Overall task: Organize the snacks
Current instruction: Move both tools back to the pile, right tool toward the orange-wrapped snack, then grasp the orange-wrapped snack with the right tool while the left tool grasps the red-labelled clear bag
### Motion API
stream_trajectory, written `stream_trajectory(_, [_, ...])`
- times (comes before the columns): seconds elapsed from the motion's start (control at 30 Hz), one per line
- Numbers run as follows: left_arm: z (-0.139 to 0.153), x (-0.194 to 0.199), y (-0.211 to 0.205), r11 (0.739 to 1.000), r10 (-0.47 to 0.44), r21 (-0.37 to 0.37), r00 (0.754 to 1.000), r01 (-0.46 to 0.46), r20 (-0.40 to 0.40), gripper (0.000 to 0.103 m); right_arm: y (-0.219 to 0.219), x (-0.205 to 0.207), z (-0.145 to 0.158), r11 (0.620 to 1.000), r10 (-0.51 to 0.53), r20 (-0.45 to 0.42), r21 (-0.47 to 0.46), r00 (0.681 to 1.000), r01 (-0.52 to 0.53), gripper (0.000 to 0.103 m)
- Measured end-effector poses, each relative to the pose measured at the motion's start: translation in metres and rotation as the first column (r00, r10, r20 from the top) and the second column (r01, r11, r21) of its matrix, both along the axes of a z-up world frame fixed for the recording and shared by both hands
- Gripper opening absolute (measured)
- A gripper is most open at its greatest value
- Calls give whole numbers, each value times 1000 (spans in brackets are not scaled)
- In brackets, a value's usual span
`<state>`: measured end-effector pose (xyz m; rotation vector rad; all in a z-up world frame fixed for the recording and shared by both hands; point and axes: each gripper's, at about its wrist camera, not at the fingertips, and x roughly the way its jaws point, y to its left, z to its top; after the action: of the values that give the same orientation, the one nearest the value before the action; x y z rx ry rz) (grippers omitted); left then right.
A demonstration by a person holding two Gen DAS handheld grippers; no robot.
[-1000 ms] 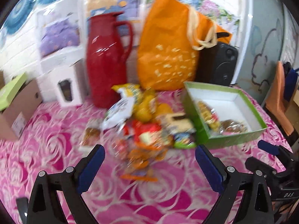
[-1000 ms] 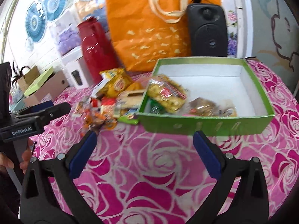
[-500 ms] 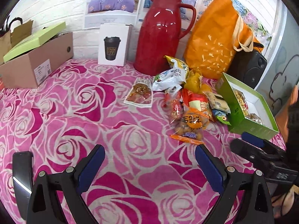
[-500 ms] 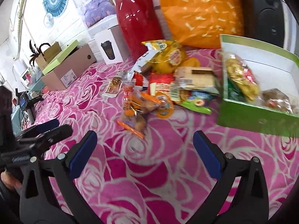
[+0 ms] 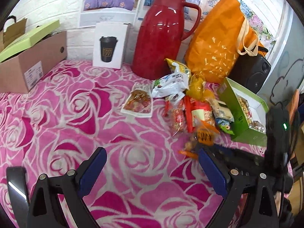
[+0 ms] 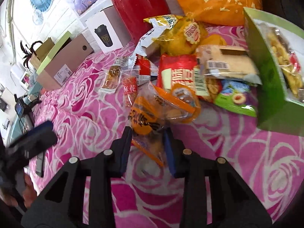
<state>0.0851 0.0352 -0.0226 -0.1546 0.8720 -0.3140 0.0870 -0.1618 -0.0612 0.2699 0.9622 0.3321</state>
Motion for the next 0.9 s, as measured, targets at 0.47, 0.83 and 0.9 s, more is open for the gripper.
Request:
stream_trajectory(0.47, [-39, 82, -72, 995, -96, 9, 990, 97, -108, 62, -25, -32, 0, 999, -33, -27, -7, 999, 33, 37])
stream_trajectory(0.83, [-38, 86, -74, 990, -139, 17, 982, 143, -129, 21, -25, -24, 5, 998, -57, -13, 10, 998, 57, 36])
stream_trajectory(0.9, [-21, 75, -73, 989, -147, 15, 985, 149, -87, 21, -26, -30, 12, 998, -55, 13, 14, 998, 55, 27])
